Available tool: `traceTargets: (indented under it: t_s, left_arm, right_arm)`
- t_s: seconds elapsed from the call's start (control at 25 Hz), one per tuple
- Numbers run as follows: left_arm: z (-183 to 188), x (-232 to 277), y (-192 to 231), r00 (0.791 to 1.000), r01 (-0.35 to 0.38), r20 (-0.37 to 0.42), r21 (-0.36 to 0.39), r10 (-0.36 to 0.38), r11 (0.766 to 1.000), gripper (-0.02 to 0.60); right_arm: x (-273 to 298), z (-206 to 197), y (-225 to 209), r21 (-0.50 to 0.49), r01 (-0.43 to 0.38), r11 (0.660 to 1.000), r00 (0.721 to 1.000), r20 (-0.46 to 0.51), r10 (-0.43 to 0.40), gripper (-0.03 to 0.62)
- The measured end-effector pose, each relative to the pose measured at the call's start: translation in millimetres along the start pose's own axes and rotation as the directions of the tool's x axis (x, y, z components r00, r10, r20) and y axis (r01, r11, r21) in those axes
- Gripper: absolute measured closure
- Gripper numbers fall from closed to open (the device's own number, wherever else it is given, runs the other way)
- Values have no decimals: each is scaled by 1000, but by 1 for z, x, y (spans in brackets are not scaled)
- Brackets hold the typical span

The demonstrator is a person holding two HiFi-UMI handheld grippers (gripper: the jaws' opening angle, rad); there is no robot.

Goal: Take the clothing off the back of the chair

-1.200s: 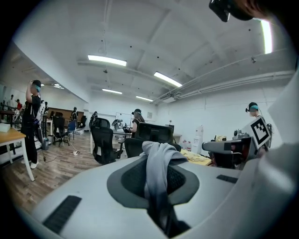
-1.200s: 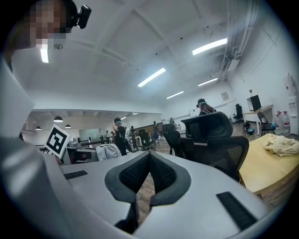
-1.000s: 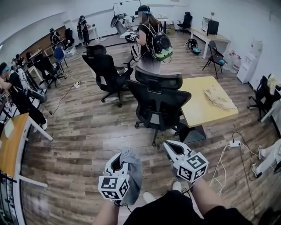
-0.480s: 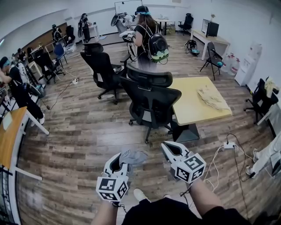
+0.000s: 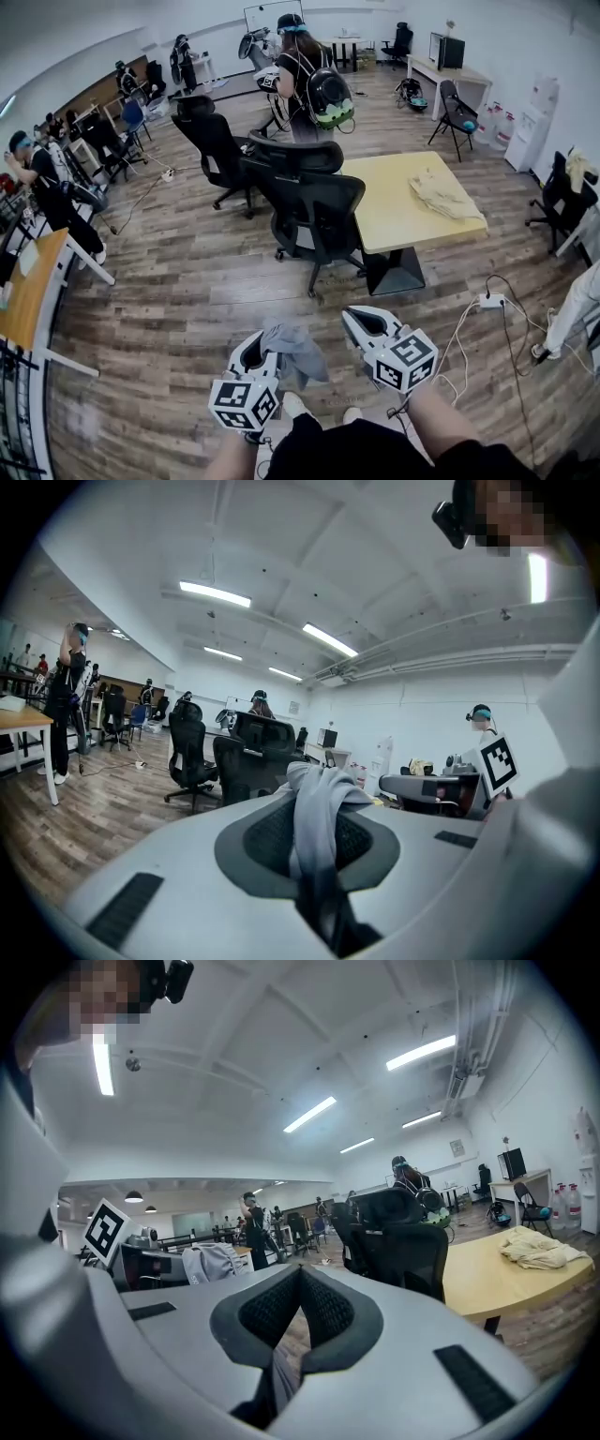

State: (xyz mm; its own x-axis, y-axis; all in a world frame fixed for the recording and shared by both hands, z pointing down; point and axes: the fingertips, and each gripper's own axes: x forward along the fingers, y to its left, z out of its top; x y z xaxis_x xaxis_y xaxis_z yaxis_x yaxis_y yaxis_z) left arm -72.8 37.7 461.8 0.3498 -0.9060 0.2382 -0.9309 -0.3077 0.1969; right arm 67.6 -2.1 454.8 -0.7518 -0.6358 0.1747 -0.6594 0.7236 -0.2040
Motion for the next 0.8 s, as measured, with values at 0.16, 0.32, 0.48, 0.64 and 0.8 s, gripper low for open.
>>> traceTargets:
  t_s: [0.16,0.32,0.48,0.64,0.8]
  left_arm:
    - [-9,-10,-21,1000,-12,4,-14,12,1000,522]
    - [-14,-13,-33,1000,-17,8,-14,17,1000,523]
    - [-13,-14,-36,1000,-23,14,-6,23,1000,522]
    - [-10,-12,-38,1000,-25,16,5,25,1000,523]
    - [-7,-8,-39,999,-30,17,19,30,999,523]
  right_arm:
    - [-22,-8,1,-6,-17,1000,1000,-6,17,582]
    - [-33,-11,1,-13,-30,999,1000,-6,30,582]
    - [-35,-9,1,-18,-34,999,999,-7,34,582]
    - [-33,-8,0,-21,-44,999,999,-1,44,582]
    - [-30,-8,-4,-18,-54,998,998,5,55,582]
